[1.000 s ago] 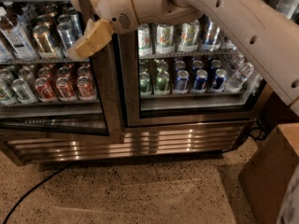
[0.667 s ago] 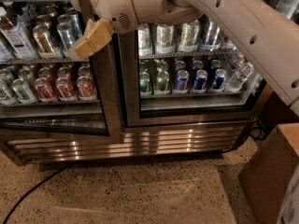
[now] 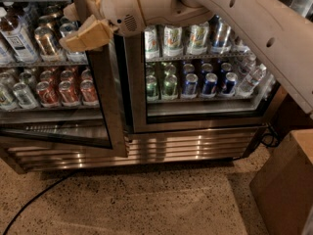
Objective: Open left fridge door
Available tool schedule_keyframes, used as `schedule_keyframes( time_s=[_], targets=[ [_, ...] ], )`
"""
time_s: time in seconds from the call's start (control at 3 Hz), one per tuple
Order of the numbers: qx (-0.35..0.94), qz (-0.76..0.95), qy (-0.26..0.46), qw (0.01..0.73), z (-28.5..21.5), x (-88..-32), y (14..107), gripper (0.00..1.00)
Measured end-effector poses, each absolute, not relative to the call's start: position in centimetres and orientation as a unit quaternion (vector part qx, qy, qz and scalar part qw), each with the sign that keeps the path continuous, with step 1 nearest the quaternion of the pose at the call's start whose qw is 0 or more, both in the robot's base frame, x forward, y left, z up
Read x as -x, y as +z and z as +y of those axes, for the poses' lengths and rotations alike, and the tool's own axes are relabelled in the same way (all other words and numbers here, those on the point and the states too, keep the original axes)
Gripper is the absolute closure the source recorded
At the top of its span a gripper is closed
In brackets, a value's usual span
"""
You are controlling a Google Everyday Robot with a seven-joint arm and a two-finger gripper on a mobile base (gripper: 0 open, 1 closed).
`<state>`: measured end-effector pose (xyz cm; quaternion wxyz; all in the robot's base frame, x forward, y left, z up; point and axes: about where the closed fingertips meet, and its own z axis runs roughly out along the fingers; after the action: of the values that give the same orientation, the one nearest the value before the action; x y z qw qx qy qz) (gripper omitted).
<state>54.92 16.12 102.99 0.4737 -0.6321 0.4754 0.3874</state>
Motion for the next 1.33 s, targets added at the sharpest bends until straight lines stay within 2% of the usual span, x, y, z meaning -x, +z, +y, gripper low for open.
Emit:
schedule_keyframes(
  time_s=[0.33, 0.67, 1.33],
  targets=[
    [0.638, 0.467, 0.393, 0.469, 16.20, -52.71, 103.44, 0.66],
    [0.638, 0.467, 0.393, 0.469, 16.20, -52.71, 103.44, 0.62],
    [0.638, 0.467, 0.394, 0.469, 16.21, -52.69, 103.45, 0.15]
  ],
)
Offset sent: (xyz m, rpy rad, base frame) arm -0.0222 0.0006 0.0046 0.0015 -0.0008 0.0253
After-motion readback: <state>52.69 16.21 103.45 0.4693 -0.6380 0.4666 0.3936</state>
